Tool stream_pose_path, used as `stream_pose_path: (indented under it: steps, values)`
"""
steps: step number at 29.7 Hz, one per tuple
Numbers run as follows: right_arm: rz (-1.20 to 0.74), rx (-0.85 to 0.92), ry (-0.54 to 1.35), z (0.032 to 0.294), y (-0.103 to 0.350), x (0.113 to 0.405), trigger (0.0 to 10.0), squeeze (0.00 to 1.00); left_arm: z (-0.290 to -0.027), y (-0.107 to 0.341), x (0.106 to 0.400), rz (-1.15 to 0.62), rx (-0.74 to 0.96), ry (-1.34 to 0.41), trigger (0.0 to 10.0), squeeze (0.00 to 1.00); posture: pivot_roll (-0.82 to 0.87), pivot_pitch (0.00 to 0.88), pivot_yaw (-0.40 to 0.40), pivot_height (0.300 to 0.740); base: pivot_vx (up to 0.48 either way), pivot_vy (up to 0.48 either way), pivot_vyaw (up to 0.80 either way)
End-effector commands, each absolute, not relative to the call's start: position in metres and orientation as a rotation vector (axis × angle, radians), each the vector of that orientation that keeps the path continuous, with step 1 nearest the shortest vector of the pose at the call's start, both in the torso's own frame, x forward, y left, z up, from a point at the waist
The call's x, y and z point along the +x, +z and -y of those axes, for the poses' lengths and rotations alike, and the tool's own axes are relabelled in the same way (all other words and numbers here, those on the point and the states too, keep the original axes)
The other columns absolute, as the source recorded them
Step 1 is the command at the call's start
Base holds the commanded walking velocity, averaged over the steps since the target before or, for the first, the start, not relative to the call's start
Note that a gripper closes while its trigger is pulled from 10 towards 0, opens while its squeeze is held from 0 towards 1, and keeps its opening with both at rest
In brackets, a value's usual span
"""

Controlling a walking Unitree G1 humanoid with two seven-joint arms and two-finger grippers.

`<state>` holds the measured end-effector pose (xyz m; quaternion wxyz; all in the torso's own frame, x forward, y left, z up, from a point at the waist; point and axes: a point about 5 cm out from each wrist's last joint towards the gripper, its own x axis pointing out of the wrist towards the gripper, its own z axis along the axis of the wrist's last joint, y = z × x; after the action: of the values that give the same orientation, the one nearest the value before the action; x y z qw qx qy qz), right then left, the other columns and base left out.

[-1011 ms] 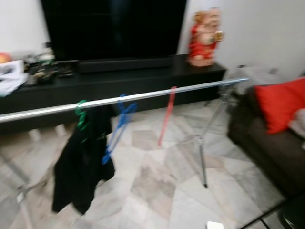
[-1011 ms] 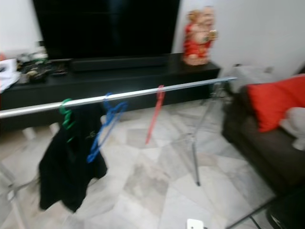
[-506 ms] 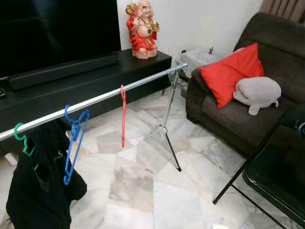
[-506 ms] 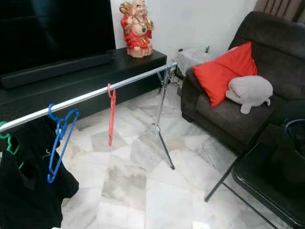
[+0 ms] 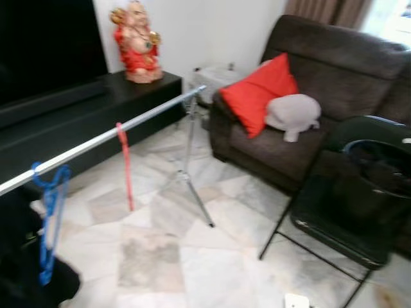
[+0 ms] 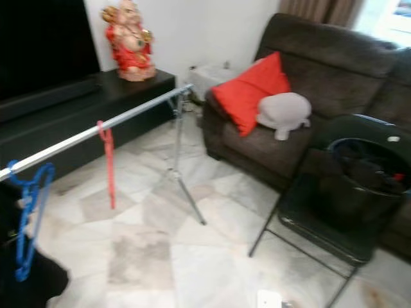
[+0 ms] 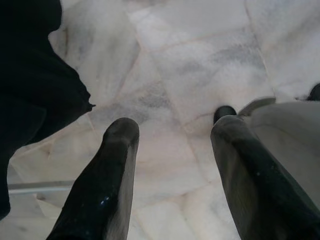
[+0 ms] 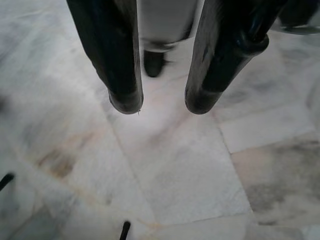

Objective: Hang hanger

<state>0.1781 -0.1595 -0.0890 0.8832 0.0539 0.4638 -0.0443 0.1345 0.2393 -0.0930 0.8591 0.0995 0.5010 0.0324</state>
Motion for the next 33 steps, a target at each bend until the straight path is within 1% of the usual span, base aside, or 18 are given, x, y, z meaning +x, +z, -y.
stream_pose_path:
  steps: [1,17,29,33]
  values:
    - [-0.970,0.101,-0.113,0.1683,-0.0894,0.1760,10.0,0.00,-0.2361,-0.0922,0.1388,-1.041,0.200,0.057,10.0,0.00,0.18,0.000,-0.001,0.740,0.000,0.000,-0.74]
    - [-0.964,0.096,-0.118,0.1716,-0.0883,0.1778,10.0,0.00,-0.2322,-0.0926,0.1409,-1.039,0.190,0.052,10.0,0.00,0.17,0.000,-0.004,0.740,0.000,0.000,-0.74]
    - [-0.958,0.096,-0.121,0.1710,-0.0878,0.1790,10.0,0.00,-0.2351,-0.0919,0.1408,-1.041,0.186,0.045,10.0,0.00,0.17,0.000,0.000,0.740,0.000,0.000,-0.74]
    - [-0.938,0.107,-0.135,0.1714,-0.0867,0.1805,10.0,0.00,-0.2348,-0.0914,0.1423,-1.039,0.194,0.031,10.0,0.00,0.17,0.000,0.001,0.740,0.278,0.000,0.00]
